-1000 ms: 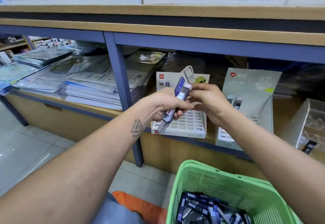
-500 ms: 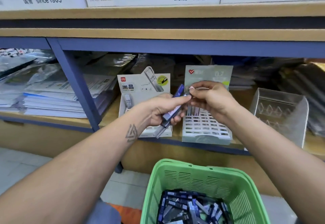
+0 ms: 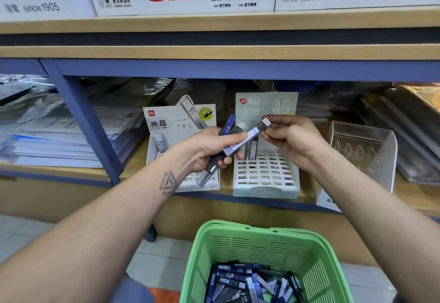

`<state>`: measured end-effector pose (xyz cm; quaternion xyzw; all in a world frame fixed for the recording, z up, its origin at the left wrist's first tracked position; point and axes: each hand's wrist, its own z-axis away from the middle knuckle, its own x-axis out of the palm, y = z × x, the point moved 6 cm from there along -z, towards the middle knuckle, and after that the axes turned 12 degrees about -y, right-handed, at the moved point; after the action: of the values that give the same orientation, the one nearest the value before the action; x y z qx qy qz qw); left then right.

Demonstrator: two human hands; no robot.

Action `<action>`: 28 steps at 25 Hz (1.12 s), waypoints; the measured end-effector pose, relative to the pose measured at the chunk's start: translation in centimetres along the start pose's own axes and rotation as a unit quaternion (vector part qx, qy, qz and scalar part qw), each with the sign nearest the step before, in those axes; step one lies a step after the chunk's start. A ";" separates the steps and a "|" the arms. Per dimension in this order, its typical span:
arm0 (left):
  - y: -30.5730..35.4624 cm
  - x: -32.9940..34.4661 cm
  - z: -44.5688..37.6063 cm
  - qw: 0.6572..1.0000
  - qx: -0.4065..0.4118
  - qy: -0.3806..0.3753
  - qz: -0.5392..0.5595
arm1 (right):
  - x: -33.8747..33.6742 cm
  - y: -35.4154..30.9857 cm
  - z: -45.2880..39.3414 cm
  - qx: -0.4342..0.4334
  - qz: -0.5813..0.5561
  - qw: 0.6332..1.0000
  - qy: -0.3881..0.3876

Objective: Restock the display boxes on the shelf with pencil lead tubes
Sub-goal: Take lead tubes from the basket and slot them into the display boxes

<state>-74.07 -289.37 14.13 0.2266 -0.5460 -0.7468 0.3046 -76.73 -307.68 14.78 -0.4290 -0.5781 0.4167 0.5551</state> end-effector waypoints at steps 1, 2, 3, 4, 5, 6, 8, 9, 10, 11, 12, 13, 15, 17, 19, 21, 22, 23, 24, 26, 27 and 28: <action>-0.1 0.0 -0.1 1.000 -0.002 0.004 -0.016 | -0.1 -0.1 0.1 -0.004 -0.006 1.000 -0.004; -0.3 0.0 -0.1 0.999 -0.006 0.005 -0.031 | -0.1 -0.2 0.1 -0.008 -0.009 1.000 -0.008; -0.4 0.1 -0.2 0.999 -0.009 0.004 -0.043 | -0.2 -0.2 0.2 -0.010 -0.008 1.000 -0.010; -0.5 0.2 -0.2 0.999 -0.009 0.003 -0.050 | -0.1 -0.2 0.3 -0.009 -0.002 1.000 -0.011; -0.5 0.4 -0.3 0.999 -0.006 0.003 -0.052 | -0.1 -0.2 0.3 -0.007 0.010 1.000 -0.008; -0.4 0.5 -0.4 0.998 -0.001 0.003 -0.055 | -0.2 -0.2 0.3 -0.005 0.022 1.000 0.000; 0.0 0.6 -0.6 0.998 0.009 0.016 -0.057 | -0.6 -0.5 0.2 -0.013 0.040 0.999 0.032; 0.3 0.2 -0.7 0.998 0.014 0.038 -0.054 | -1.1 -0.8 0.2 -0.027 0.058 0.997 0.051; 0.4 -0.4 -0.7 0.996 0.018 0.071 -0.050 | -1.5 -1.3 0.1 -0.046 0.099 0.992 0.070; 0.4 -1.1 -0.7 0.993 0.018 0.105 -0.047 | -1.9 -1.9 0.1 -0.067 0.162 0.981 0.085; 0.4 -1.7 -0.7 0.990 0.012 0.133 -0.048 | -2.0 -2.4 0.1 -0.086 0.231 0.965 0.090; 0.2 -2.0 -0.7 0.987 0.001 0.153 -0.052 | -1.9 -2.6 0.1 -0.102 0.289 0.948 0.089; -0.2 -2.1 -0.7 0.980 -0.024 0.180 -0.081 | -1.3 -2.6 0.3 -0.123 0.350 0.925 0.078; -0.5 -2.0 -1.0 0.971 -0.041 0.198 -0.126 | -0.5 -2.4 0.5 -0.143 0.390 0.907 0.067; -0.6 -1.9 -1.4 0.964 -0.050 0.205 -0.161 | 0.1 -2.2 0.6 -0.159 0.417 0.893 0.060; -0.9 -1.8 -1.7 0.961 -0.058 0.207 -0.175 | 0.5 -2.1 0.6 -0.162 0.434 0.885 0.054; -1.0 -1.7 -1.8 0.961 -0.060 0.206 -0.177 | 0.5 -2.0 0.6 -0.161 0.438 0.883 0.051; -1.2 -1.5 -2.0 0.960 -0.063 0.204 -0.180 | 0.6 -1.9 0.5 -0.158 0.441 0.882 0.048; -1.3 -1.5 -2.1 0.959 -0.066 0.204 -0.183 | 0.6 -1.9 0.5 -0.157 0.442 0.882 0.044; -1.6 -1.4 -2.3 0.957 -0.073 0.206 -0.191 | 0.7 -2.0 0.5 -0.155 0.438 0.885 0.037; -1.7 -1.4 -2.4 0.955 -0.076 0.207 -0.196 | 0.7 -2.2 0.5 -0.156 0.437 0.885 0.033; -1.8 -1.4 -2.4 0.954 -0.080 0.209 -0.199 | 0.6 -2.2 0.5 -0.157 0.437 0.885 0.030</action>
<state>-71.81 -289.64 11.69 0.4566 -0.3528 -0.7696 0.2735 -77.28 -307.72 17.08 -0.7323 -0.3725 0.5078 0.2592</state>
